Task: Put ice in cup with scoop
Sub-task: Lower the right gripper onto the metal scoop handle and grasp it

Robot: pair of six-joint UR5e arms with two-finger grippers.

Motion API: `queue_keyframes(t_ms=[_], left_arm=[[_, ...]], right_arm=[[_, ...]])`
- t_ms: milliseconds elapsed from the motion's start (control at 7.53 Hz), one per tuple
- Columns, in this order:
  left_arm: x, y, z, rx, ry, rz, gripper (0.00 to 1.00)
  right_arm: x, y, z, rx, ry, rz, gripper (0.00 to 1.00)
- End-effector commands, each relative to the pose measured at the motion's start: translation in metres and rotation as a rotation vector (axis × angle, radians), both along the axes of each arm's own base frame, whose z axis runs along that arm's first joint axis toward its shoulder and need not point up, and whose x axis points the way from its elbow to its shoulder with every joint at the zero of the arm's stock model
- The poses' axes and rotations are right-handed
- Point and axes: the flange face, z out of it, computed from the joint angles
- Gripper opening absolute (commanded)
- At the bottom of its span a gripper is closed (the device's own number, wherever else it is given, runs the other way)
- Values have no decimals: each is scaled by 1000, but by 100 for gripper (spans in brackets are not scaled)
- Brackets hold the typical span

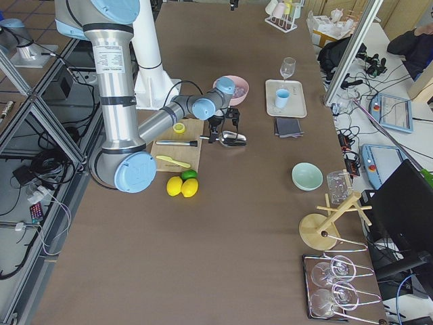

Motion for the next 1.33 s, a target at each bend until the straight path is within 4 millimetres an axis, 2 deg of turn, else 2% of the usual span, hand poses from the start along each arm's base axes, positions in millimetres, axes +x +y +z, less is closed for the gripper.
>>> queue_keyframes(t_ms=[0,266,531,664,930,1062,1195], left_arm=[[34,4,-20,181,49,75,99],[51,4,-34,264,77,112,99],[93,9,-35,383,130,199,99],[111,6,-31,454,145,217,99],[123,7,-37,523,133,207,99],[129,-1,-49,545,143,207,99],[138,0,-53,557,153,225,99]], right_arm=[[-25,13,20,-7,-1,9,99],[-28,17,26,-26,12,13,98],[-31,19,29,-45,22,23,86],[-31,19,29,-46,22,24,86],[-31,19,27,-47,20,26,86],[-31,20,27,-49,20,24,86],[-32,20,26,-51,19,26,72]])
